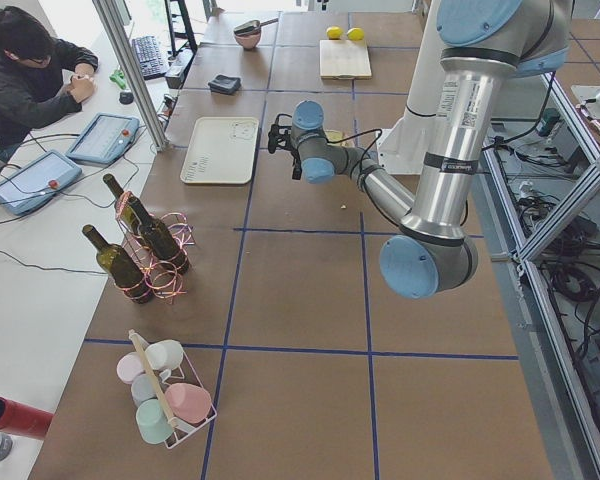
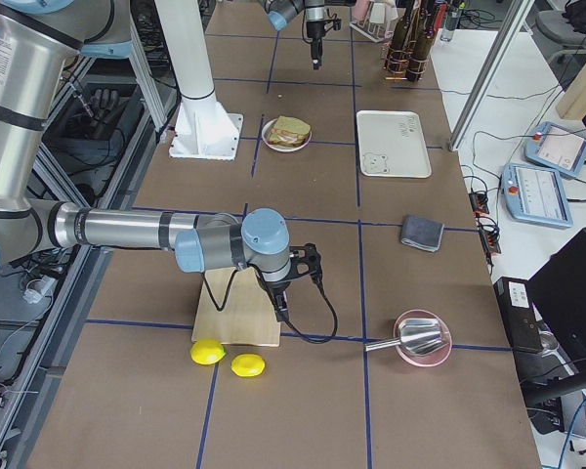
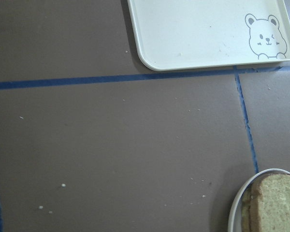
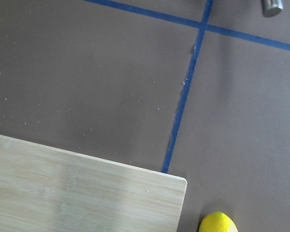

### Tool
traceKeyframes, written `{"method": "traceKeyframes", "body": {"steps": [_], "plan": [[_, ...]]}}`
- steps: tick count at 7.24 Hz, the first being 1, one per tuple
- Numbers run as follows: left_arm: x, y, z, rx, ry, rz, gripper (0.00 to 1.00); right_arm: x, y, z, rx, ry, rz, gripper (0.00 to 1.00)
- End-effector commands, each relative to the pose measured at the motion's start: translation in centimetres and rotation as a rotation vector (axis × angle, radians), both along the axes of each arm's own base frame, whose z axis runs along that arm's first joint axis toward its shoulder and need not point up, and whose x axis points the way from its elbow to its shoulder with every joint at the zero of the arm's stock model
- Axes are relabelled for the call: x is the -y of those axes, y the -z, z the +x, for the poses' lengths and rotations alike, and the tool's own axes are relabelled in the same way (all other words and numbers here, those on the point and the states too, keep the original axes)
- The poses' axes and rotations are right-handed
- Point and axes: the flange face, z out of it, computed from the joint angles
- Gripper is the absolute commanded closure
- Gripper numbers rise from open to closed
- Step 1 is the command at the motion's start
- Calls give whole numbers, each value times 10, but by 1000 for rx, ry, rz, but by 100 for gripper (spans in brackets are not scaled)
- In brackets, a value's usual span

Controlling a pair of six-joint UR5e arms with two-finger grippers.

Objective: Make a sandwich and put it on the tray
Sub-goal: 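Reach the left gripper toward the plate and grasp its rim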

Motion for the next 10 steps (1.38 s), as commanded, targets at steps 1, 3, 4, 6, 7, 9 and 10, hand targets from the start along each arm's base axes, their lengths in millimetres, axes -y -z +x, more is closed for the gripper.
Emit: {"method": "traceKeyframes", "body": {"steps": [1,3,4,6,7,9,10], "plan": [[-19,8,71,10,36,-59,8,-20,-6,36,-9,-70,-59,0],[-42,17,109,5,20,-80,26,-19,-6,35,-1,-68,-57,0],[-46,17,125,11,8,-84,26,-19,-6,35,1,-70,-58,0],[-64,12,143,24,-31,-87,30,-19,-6,35,2,-70,-58,0],[-69,11,148,27,-41,-90,41,-18,-5,35,4,-71,-57,0],[-70,11,149,28,-43,-88,61,-18,-5,35,5,-71,-57,0],[-70,11,149,28,-43,-88,71,-18,-5,35,5,-71,-57,0]]}}
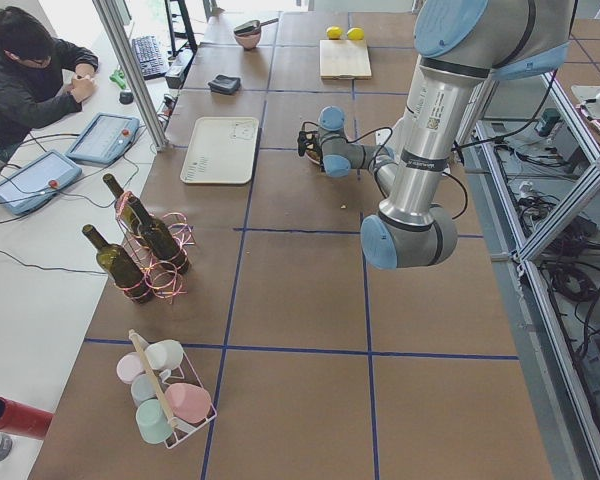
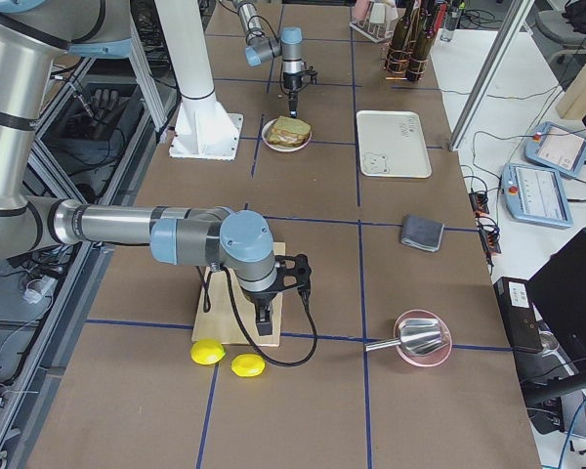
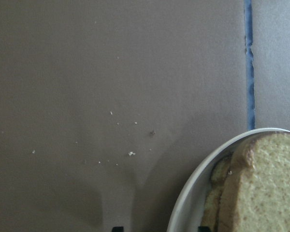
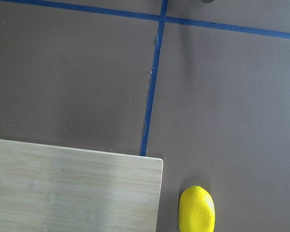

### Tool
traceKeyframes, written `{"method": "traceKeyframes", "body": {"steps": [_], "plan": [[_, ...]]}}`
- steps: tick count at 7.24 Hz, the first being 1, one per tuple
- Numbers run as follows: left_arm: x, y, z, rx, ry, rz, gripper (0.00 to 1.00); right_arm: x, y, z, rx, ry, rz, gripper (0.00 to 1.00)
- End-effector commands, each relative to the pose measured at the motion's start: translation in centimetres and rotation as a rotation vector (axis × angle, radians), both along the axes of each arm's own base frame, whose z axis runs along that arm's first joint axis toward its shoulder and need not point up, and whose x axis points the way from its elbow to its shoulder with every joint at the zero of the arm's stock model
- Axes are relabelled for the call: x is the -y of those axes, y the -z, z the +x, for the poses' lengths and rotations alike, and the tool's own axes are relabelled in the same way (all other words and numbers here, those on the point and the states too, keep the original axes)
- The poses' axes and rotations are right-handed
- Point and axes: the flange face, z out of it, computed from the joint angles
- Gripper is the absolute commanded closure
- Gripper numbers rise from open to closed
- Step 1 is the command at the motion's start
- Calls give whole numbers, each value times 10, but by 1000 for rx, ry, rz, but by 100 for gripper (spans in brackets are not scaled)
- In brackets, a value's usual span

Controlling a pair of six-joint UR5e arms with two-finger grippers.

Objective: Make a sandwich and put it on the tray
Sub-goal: 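Reach the left gripper toward the plate and grasp its rim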

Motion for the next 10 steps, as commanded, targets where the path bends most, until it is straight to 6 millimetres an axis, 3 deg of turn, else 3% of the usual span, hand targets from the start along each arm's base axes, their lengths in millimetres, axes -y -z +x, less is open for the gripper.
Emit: {"method": "traceKeyframes", "body": {"steps": [1,4,5,6,8,10], "plan": [[-2,-1,4,3,-6,-1,74,0,0,0,0,0,2,0],[-5,2,12,1,-15,0,74,0,0,0,2,-1,-1,0],[-5,3,12,0,-16,0,83,0,0,0,2,-1,-1,0],[-5,2,12,0,-16,0,100,0,0,0,2,-2,0,0],[-4,6,7,-9,-14,2,100,0,0,-1,2,-3,-4,0],[50,9,-36,-30,13,-27,100,1,0,0,-1,-5,-5,0]]}}
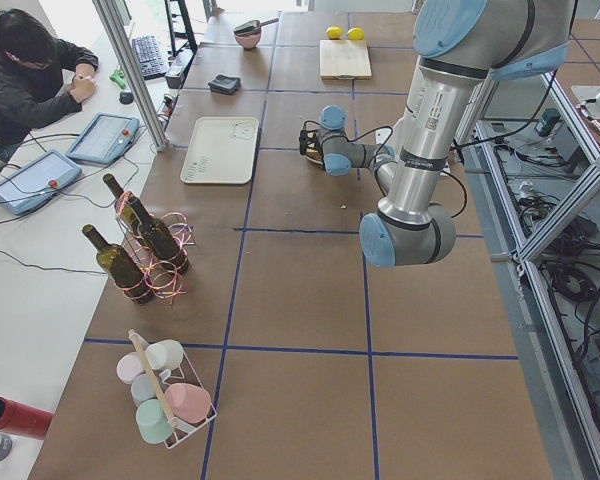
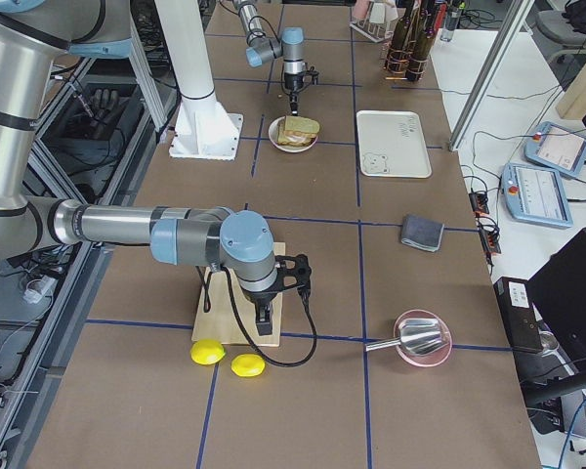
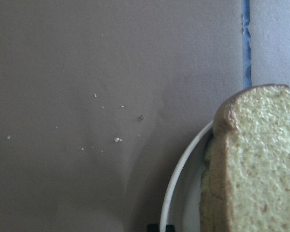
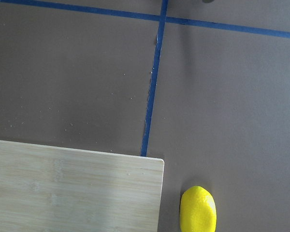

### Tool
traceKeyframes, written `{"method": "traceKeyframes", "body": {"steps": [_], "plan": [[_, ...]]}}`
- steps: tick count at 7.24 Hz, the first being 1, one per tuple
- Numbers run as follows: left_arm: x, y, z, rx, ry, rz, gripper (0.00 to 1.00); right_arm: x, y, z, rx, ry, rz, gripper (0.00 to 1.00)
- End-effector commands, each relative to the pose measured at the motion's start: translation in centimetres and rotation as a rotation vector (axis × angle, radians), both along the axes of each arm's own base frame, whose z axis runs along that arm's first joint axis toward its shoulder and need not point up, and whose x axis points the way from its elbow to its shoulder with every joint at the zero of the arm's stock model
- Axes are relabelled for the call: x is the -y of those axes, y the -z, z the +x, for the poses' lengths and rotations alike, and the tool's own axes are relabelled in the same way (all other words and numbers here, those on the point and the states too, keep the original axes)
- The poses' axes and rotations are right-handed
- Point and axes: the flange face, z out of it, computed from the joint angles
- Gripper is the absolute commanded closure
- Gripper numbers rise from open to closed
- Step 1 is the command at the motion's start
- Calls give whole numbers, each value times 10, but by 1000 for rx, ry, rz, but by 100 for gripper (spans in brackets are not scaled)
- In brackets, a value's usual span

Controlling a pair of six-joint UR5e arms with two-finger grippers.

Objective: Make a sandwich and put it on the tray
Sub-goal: 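Lift the plate with the left gripper and carry it onto the tray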

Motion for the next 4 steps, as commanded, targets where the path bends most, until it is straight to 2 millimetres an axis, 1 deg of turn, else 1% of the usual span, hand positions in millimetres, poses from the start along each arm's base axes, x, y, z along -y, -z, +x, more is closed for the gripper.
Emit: {"method": "traceKeyframes", "body": {"steps": [1,2,3,4], "plan": [[59,3,-56,-31,-5,-50,100,1,0,0,-5,-1,1,0],[92,14,-71,-37,36,-41,100,2,1,1,-7,-2,2,0],[135,26,-71,-31,68,-41,100,4,2,1,-9,-2,7,0],[186,42,-64,-21,82,-40,100,4,2,1,-9,-2,7,0]]}}
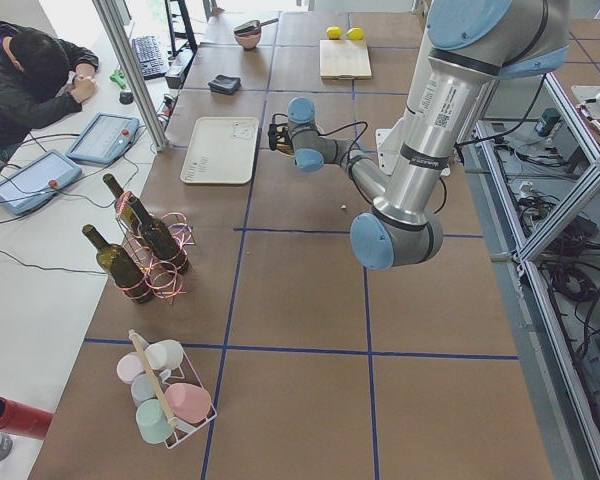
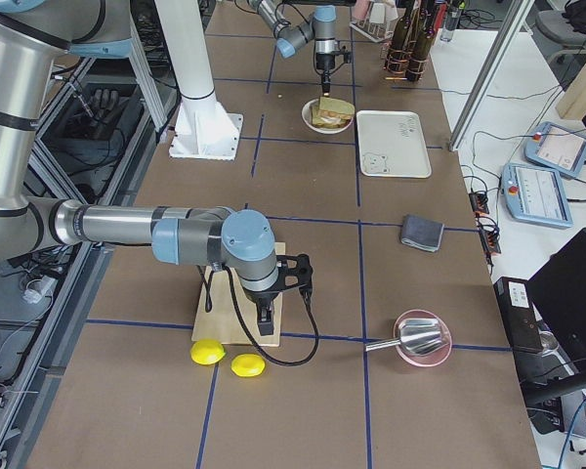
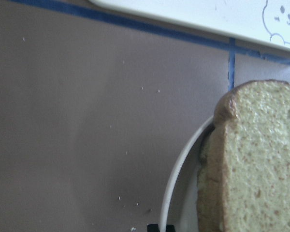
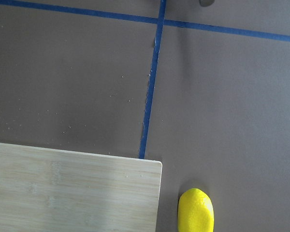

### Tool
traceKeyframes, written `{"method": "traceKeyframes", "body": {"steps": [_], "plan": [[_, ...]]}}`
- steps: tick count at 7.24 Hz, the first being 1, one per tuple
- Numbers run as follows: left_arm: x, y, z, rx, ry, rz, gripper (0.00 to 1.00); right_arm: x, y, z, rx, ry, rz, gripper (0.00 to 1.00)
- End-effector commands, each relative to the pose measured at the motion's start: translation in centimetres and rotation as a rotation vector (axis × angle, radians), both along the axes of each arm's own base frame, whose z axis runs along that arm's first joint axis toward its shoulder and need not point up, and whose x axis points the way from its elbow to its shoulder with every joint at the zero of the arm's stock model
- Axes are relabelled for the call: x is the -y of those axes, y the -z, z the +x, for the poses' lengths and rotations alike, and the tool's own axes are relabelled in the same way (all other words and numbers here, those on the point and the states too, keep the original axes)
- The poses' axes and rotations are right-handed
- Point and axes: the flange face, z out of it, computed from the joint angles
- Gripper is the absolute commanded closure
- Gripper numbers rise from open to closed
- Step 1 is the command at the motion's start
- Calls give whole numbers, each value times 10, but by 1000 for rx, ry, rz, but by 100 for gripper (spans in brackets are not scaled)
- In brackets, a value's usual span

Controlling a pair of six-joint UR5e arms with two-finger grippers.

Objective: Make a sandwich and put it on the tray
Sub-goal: 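Lift the plate with the left gripper and carry it onto the tray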

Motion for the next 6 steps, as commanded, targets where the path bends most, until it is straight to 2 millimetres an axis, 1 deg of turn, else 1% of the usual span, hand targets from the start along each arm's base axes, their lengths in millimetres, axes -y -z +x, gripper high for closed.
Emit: {"method": "traceKeyframes", "body": {"steps": [1,2,3,4,5,6], "plan": [[101,20,11,44,32,-2,100,1,0,0,1,0,2,0],[145,32,17,64,40,-26,100,1,1,0,2,0,2,0],[177,39,33,66,49,-27,100,1,1,0,2,0,5,0],[196,24,48,62,52,-22,100,1,1,0,2,0,5,0],[206,9,58,63,57,-18,100,2,2,0,2,0,7,0],[217,11,67,67,65,-16,100,4,4,0,0,0,12,0]]}}
